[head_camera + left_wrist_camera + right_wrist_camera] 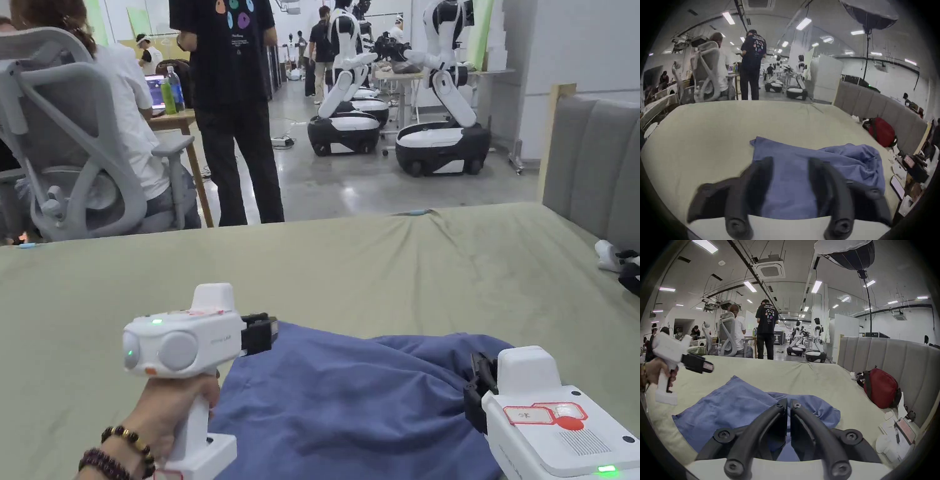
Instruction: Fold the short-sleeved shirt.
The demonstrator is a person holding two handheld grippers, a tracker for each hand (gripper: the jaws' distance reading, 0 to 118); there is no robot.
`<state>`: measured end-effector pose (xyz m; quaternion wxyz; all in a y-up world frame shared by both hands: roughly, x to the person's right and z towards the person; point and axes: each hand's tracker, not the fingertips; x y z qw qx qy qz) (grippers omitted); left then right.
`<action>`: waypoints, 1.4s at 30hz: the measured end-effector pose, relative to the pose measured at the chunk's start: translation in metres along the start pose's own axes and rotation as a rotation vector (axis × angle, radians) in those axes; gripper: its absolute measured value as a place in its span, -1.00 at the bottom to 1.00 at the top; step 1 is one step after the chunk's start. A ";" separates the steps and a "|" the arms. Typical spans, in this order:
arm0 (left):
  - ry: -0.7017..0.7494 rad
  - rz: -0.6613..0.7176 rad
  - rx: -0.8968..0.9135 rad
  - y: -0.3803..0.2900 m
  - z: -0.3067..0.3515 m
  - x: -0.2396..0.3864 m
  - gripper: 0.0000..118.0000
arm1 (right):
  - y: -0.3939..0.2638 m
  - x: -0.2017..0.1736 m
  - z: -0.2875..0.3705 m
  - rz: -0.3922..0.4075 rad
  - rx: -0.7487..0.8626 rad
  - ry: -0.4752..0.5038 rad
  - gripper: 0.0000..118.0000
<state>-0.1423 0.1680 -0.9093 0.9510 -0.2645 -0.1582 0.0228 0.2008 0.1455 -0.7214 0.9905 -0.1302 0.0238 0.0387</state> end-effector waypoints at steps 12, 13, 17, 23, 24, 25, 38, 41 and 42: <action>0.206 -0.132 -0.282 0.017 -0.193 -0.035 0.46 | -0.028 0.023 -0.062 -0.004 -0.100 -0.040 -0.92; 0.201 -0.109 -0.305 0.014 -0.197 -0.036 0.24 | -0.030 0.026 -0.061 -0.008 -0.103 -0.043 -0.92; 0.156 -0.096 -0.233 0.006 -0.186 -0.018 -0.97 | -0.037 0.035 -0.062 -0.006 -0.126 -0.070 -0.92; 0.178 -0.072 -0.230 0.012 -0.167 -0.004 -0.97 | -0.030 0.061 -0.056 -0.069 -0.180 -0.112 -0.85; 0.177 -0.069 -0.224 0.013 -0.162 -0.004 -0.97 | -0.030 0.067 -0.057 -0.085 -0.203 -0.130 -0.52; 0.179 -0.067 -0.209 0.015 -0.156 -0.003 -0.97 | -0.030 0.077 -0.062 -0.111 -0.228 -0.134 -0.12; 0.163 -0.117 -0.191 0.022 -0.149 -0.014 -0.97 | -0.053 0.145 -0.154 -0.249 -0.569 -0.040 0.32; 0.163 -0.127 -0.195 0.021 -0.151 -0.014 -0.97 | -0.050 0.139 -0.154 -0.185 -0.586 -0.080 0.06; 0.163 -0.126 -0.194 0.020 -0.149 -0.014 -0.97 | -0.048 0.139 -0.150 -0.178 -0.568 -0.060 -0.48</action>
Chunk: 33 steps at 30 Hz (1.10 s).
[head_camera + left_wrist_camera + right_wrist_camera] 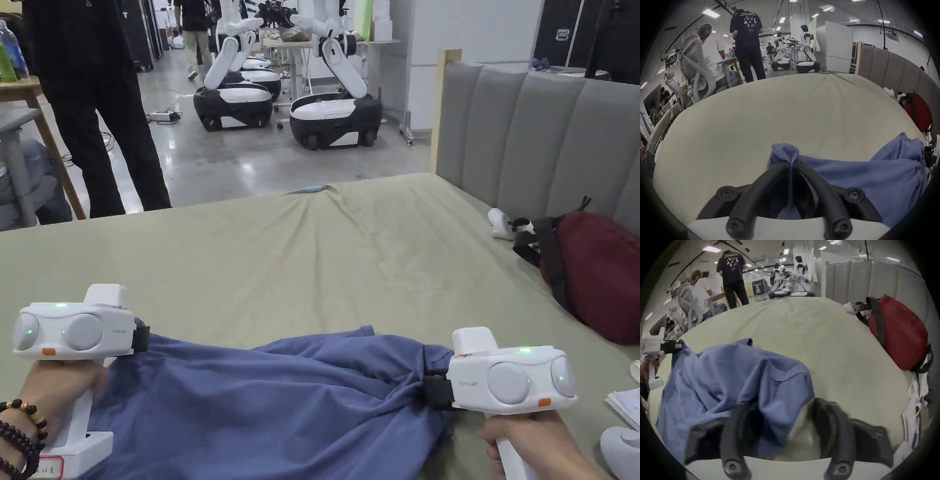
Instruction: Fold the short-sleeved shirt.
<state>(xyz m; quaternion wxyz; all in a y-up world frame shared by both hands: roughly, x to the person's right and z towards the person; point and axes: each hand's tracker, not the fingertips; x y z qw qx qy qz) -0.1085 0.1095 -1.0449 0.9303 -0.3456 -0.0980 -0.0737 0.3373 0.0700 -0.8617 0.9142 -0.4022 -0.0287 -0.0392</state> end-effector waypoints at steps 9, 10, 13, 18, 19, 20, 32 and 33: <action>0.017 0.086 0.174 0.032 0.083 -0.037 -0.97 | 0.049 -0.019 0.058 0.029 0.247 0.052 -0.89; 0.029 0.095 0.205 0.042 0.101 -0.045 -0.97 | 0.066 -0.024 0.071 0.043 0.280 0.051 -0.89; 0.045 0.133 0.329 0.072 0.160 -0.070 -0.97 | 0.120 -0.041 0.104 0.102 0.362 0.043 -0.89; 0.166 0.120 0.520 0.119 0.263 -0.104 -0.97 | 0.214 -0.067 0.172 0.098 0.541 -0.011 -0.89; 0.176 0.121 0.556 0.130 0.283 -0.111 -0.97 | 0.235 -0.072 0.186 0.091 0.585 -0.024 -0.89; 0.182 0.132 0.590 0.140 0.300 -0.116 -0.97 | 0.256 -0.077 0.198 0.087 0.611 -0.035 -0.89; 0.247 0.234 0.711 0.219 0.317 -0.133 -0.97 | 0.389 -0.110 0.231 0.114 0.680 -0.099 -0.89; 0.252 0.228 0.707 0.218 0.312 -0.131 -0.97 | 0.389 -0.110 0.227 0.115 0.683 -0.099 -0.89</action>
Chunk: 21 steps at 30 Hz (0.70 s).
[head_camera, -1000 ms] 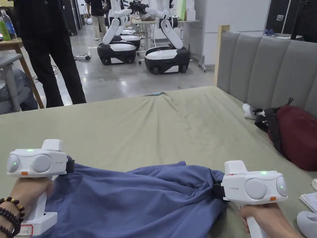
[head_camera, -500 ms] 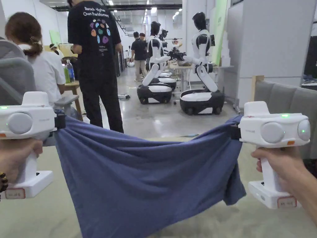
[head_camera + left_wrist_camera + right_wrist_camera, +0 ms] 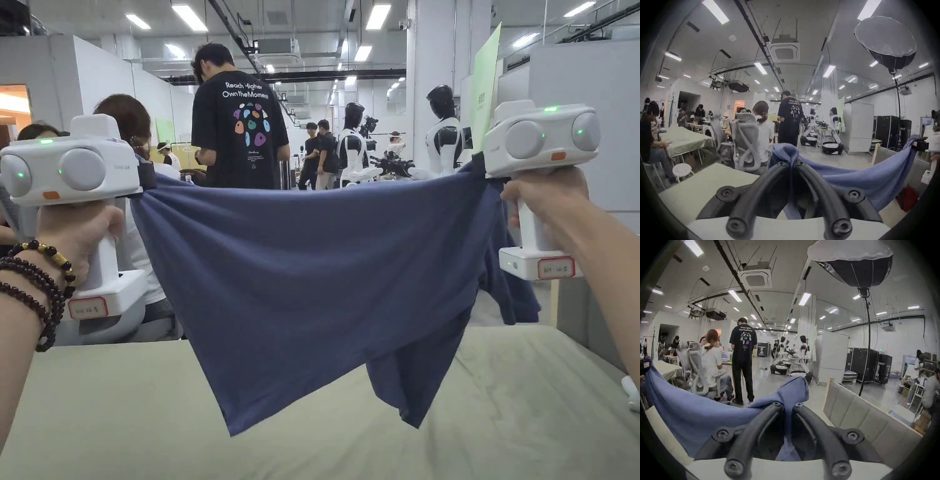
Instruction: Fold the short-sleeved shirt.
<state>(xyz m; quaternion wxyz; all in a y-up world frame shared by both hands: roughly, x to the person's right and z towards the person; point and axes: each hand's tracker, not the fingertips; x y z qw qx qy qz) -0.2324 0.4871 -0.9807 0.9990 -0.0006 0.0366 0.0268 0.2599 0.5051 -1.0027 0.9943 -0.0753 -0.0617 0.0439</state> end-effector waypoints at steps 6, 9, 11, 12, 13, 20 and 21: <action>-0.009 -0.017 -0.052 -0.045 -0.029 0.000 -0.97 | -0.040 -0.001 -0.024 -0.006 -0.006 0.021 -0.88; -0.016 -0.027 -0.088 -0.083 -0.035 0.000 -0.97 | -0.078 -0.002 -0.040 -0.002 -0.046 0.033 -0.88; -0.018 -0.018 -0.125 -0.116 -0.041 -0.002 -0.97 | -0.112 -0.004 -0.053 0.002 -0.085 0.036 -0.88; -0.014 -0.018 -0.156 -0.130 -0.041 -0.001 -0.97 | -0.127 -0.005 -0.058 0.005 -0.108 0.039 -0.88; -0.008 -0.016 -0.167 -0.148 -0.044 -0.001 -0.97 | -0.146 -0.006 -0.064 0.010 -0.143 0.042 -0.88; -0.060 -0.050 -0.260 -0.218 -0.010 -0.004 -0.97 | -0.233 0.007 -0.044 -0.018 -0.232 0.082 -0.88; -0.064 -0.054 -0.262 -0.224 0.005 -0.006 -0.97 | -0.242 0.010 -0.029 -0.011 -0.232 0.090 -0.88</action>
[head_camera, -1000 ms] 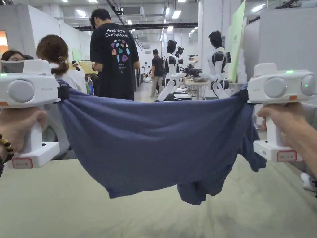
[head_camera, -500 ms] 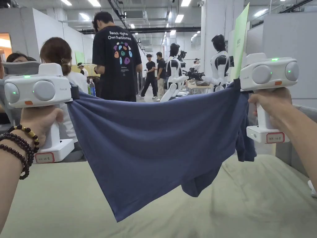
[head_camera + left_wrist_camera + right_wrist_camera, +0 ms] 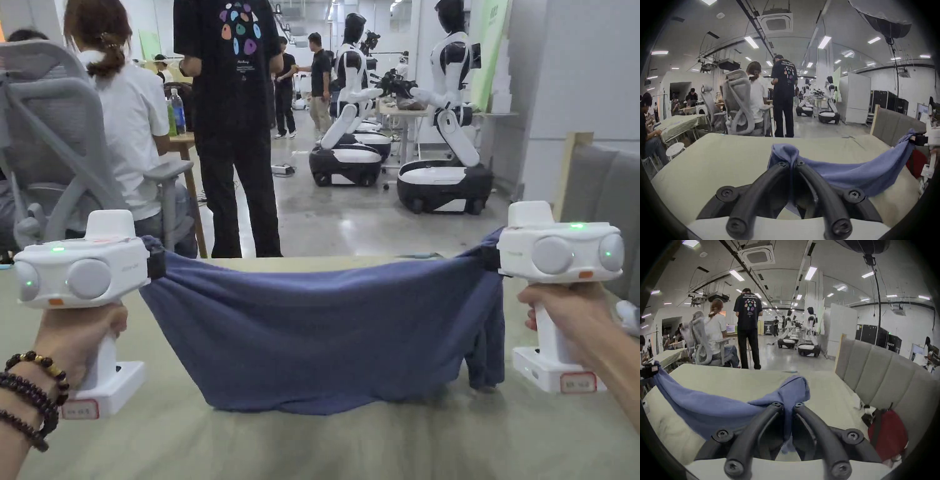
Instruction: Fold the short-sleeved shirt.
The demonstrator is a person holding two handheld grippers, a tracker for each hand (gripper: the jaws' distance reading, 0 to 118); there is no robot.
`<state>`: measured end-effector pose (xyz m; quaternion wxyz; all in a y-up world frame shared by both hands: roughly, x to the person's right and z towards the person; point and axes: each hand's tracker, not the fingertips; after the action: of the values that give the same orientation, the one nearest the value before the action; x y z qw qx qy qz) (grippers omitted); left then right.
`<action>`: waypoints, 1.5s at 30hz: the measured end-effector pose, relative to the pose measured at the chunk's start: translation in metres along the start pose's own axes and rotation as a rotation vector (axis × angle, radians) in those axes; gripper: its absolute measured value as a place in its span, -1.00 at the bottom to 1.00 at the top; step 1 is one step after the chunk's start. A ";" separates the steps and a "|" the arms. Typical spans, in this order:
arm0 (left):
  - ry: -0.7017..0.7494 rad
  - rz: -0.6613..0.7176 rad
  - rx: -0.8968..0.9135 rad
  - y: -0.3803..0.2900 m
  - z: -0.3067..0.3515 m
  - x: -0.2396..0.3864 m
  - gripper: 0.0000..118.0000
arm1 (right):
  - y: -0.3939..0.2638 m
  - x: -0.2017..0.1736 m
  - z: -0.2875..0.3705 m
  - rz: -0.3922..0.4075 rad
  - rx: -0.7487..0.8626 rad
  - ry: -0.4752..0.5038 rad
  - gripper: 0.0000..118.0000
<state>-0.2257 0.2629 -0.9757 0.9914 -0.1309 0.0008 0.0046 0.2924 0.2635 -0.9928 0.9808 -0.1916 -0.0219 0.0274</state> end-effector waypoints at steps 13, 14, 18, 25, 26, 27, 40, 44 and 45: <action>-0.072 0.097 -0.345 -0.204 0.153 -0.017 -0.97 | -0.215 0.006 0.115 0.013 -0.393 0.045 -0.87; -0.059 0.045 -0.397 -0.215 0.153 -0.013 -0.97 | -0.224 0.002 0.110 0.038 -0.423 0.024 -0.87; -0.052 0.083 -0.491 -0.239 0.144 -0.015 -0.95 | -0.242 -0.003 0.092 0.059 -0.531 0.024 -0.86; -0.046 0.066 -0.470 -0.214 0.137 -0.018 -0.21 | -0.230 0.000 0.102 0.018 -0.465 0.023 -0.40; -0.023 0.067 -0.462 -0.209 0.138 -0.018 0.43 | -0.226 0.001 0.107 0.005 -0.418 0.009 0.12; 0.002 0.089 -0.432 -0.205 0.142 -0.018 1.00 | -0.222 0.002 0.112 -0.005 -0.376 0.008 0.82; -0.002 0.096 -0.295 -0.163 0.169 -0.009 -0.98 | -0.168 -0.020 0.168 0.038 -0.201 0.003 -1.00; 0.032 0.087 -0.342 -0.173 0.159 -0.005 -0.54 | -0.167 -0.026 0.164 0.047 -0.208 0.010 -1.00; 0.037 0.083 -0.349 -0.177 0.155 -0.006 0.26 | -0.168 -0.027 0.162 0.047 -0.216 0.013 -1.00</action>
<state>-0.2298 0.1322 -0.7802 0.9523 -0.3011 0.0236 0.0433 0.2647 0.1675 -0.7806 0.9537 -0.2967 -0.0138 0.0466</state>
